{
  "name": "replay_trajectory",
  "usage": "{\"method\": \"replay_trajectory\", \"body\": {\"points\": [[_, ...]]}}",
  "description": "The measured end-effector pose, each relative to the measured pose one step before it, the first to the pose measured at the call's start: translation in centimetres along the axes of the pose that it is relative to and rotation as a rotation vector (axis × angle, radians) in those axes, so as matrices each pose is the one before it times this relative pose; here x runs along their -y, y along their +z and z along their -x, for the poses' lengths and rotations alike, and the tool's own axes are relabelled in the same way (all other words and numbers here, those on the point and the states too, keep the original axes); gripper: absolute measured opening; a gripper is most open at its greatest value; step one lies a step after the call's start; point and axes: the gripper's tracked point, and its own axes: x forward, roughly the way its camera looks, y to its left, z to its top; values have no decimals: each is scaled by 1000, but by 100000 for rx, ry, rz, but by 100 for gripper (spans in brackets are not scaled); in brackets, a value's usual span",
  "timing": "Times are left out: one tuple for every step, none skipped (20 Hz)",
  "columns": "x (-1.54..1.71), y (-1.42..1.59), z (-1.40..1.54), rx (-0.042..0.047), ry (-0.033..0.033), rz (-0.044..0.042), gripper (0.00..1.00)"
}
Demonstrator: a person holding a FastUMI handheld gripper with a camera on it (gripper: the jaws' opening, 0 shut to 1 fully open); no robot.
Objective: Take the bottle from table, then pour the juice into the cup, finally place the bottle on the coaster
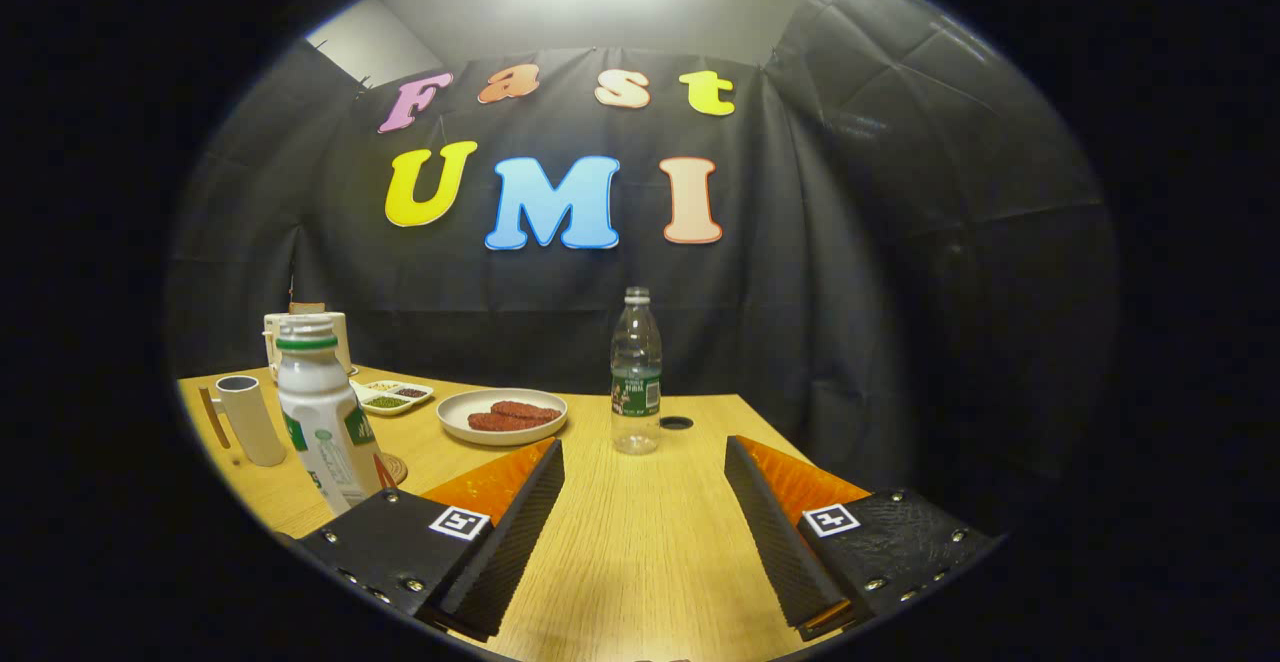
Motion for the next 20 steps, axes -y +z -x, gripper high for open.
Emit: {"method": "replay_trajectory", "body": {"points": [[-35,752,551,986,665,420,98],[-94,598,246,785,729,402,98],[-163,597,301,673,529,331,98],[-589,573,235,89,925,493,98],[-562,647,241,301,803,-33,98],[-593,687,339,270,1037,-1712,98],[-653,533,378,-121,1091,-3308,98],[-834,330,546,-339,1506,-3962,98],[-607,292,445,-61,809,-2305,98],[-661,405,484,313,1019,-1229,98],[-583,223,394,230,1092,-267,98],[-787,162,228,-173,953,372,98],[-780,60,286,-311,1174,319,98],[-1034,16,533,-149,1726,-195,98],[-1170,31,250,-348,2118,-638,98],[-1012,-227,278,-267,1914,-321,98],[-1059,-254,-110,-825,2027,-285,98],[-818,-417,-15,-646,1295,-47,98],[-667,-380,-210,-656,1209,-80,98],[-671,-444,-176,-688,1173,-497,98]]}}
